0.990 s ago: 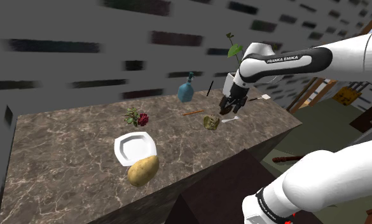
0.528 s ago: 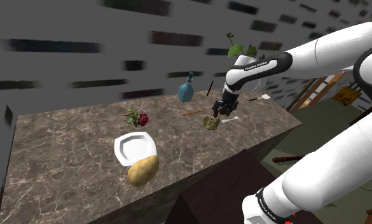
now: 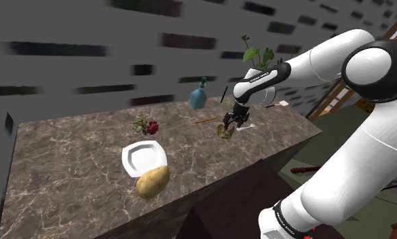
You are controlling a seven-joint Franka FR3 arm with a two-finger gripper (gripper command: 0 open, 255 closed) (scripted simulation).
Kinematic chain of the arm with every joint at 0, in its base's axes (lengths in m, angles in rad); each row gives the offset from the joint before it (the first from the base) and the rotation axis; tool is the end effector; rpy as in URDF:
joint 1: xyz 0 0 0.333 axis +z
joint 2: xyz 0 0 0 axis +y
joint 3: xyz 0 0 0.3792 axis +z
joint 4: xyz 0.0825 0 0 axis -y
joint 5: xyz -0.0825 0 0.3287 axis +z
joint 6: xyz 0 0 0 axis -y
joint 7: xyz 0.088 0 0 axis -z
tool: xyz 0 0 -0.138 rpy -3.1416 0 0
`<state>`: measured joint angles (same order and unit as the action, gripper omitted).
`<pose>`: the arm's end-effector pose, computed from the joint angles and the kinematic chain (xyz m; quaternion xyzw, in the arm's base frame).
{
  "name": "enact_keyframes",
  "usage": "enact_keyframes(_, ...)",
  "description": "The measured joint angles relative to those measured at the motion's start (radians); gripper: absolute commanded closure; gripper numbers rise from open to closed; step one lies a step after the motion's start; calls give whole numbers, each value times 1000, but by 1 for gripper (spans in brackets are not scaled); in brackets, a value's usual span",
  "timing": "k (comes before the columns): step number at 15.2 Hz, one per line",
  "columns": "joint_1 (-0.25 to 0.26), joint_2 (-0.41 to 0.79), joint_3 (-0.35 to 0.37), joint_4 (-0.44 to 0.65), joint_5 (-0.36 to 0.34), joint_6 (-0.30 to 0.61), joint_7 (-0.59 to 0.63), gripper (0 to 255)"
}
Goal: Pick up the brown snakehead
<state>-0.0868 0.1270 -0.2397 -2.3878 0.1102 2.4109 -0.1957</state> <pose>0.4396 -0.1448 0.3362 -0.9928 0.1077 0.0427 0.0317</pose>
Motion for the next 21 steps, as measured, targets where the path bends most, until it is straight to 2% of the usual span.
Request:
enact_keyframes(2, -2, 24, 2, 0, 11, 23, -9, 0)
enact_keyframes(3, -2, 31, 3, 0, 14, 29, -12, 255)
enact_keyframes(13, -2, 35, 4, 1, 17, 36, -14, 255)
enact_keyframes(21, 1, -46, -6, 11, -22, -54, 15, 255)
